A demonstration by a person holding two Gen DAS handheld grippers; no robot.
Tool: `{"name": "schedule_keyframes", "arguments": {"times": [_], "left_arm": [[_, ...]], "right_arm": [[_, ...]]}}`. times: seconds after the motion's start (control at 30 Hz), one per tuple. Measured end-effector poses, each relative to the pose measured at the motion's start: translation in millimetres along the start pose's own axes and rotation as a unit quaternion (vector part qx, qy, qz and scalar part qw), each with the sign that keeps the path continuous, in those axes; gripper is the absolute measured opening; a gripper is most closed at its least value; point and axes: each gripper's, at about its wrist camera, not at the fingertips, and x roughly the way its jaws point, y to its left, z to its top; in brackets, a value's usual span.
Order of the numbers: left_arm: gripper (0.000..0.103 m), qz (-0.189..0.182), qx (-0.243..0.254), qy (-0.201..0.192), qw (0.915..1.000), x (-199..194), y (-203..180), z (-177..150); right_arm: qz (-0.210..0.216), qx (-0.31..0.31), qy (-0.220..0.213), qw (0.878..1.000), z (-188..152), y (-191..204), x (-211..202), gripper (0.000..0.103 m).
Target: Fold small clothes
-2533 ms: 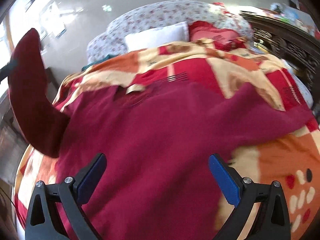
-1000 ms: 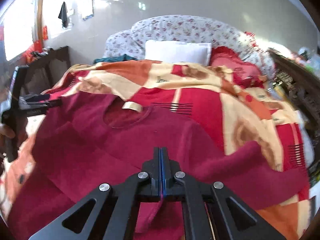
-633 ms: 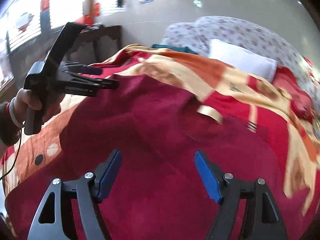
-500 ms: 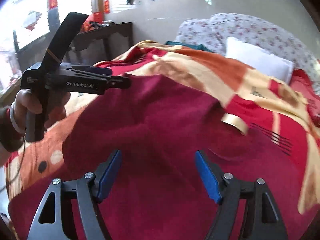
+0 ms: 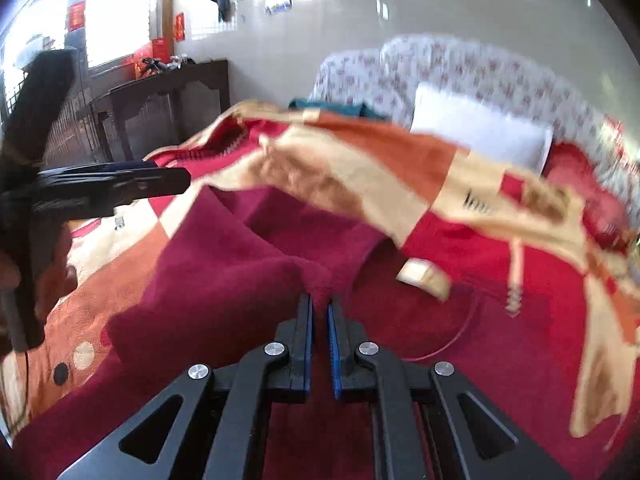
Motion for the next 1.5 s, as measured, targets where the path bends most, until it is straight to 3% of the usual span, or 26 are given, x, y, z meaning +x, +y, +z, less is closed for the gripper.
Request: {"name": "schedule_keyframes", "arguments": {"times": [0.1,0.13,0.17,0.23,0.3,0.43,0.6,0.67,0.73,0.8,0.93,1.0,1.03,1.13,1.2,1.37,1.5], "left_arm": [[0.078,0.023,0.038,0.034,0.9984,14,-20,-15],[0.078,0.032,0.052,0.041,0.9973,18,-25,-21],[0.078,0.04,0.064,0.046,0.9961,20,-28,-26],[0.078,0.052,0.089,0.052,0.9933,24,-34,-34],[0.078,0.055,0.098,0.05,0.9925,25,-36,-42],[0.078,0.046,0.078,0.057,0.9942,27,-31,-49],[0.078,0.041,0.056,0.063,0.9956,21,-24,-55],[0.078,0.044,0.059,0.063,0.9953,18,-22,-57],[0.078,0.044,0.059,0.065,0.9952,15,-20,-61],[0.078,0.042,0.056,0.067,0.9953,13,-17,-64],[0.078,0.037,0.05,0.064,0.996,7,-16,-69],[0.078,0.034,0.053,0.066,0.9959,7,-18,-73],[0.079,0.032,0.057,0.07,0.9953,9,-20,-76],[0.079,0.039,0.072,0.081,0.9933,16,-27,-85],[0.079,0.046,0.071,0.082,0.993,16,-29,-86],[0.079,0.035,0.056,0.065,0.9957,3,-34,-72],[0.079,0.035,0.058,0.064,0.9956,10,-47,-69]], "right_arm": [[0.007,0.037,0.009,0.999,-9,-19,-20,0.028],[0.001,0.048,-0.004,0.999,-17,-28,-42,0.04],[-0.011,0.052,-0.01,0.999,-22,-33,-54,0.06],[-0.06,0.058,-0.011,0.996,-43,-47,-89,0.08],[-0.081,0.078,-0.003,0.994,-66,-65,-116,0.08],[-0.068,0.14,0.006,0.988,-97,-84,-135,0.075],[-0.039,0.16,0.032,0.986,-112,-79,-113,0.057],[-0.045,0.155,0.043,0.986,-117,-72,-101,0.023],[-0.055,0.138,0.037,0.988,-115,-66,-98,0.006],[-0.065,0.119,0.016,0.991,-104,-63,-108,0.006],[-0.138,0.087,-0.047,0.986,-71,-70,-142,0.006],[-0.199,0.08,-0.05,0.975,-64,-83,-146,0.006],[-0.205,0.084,-0.045,0.974,-64,-88,-143,0.006],[-0.192,0.126,0.002,0.973,-78,-116,-113,0.007],[-0.189,0.155,0.029,0.969,-89,-132,-101,0.014],[-0.176,0.177,-0.052,0.967,-91,-129,-146,0.024],[-0.141,0.165,-0.032,0.976,-91,-116,-132,0.024]]}}
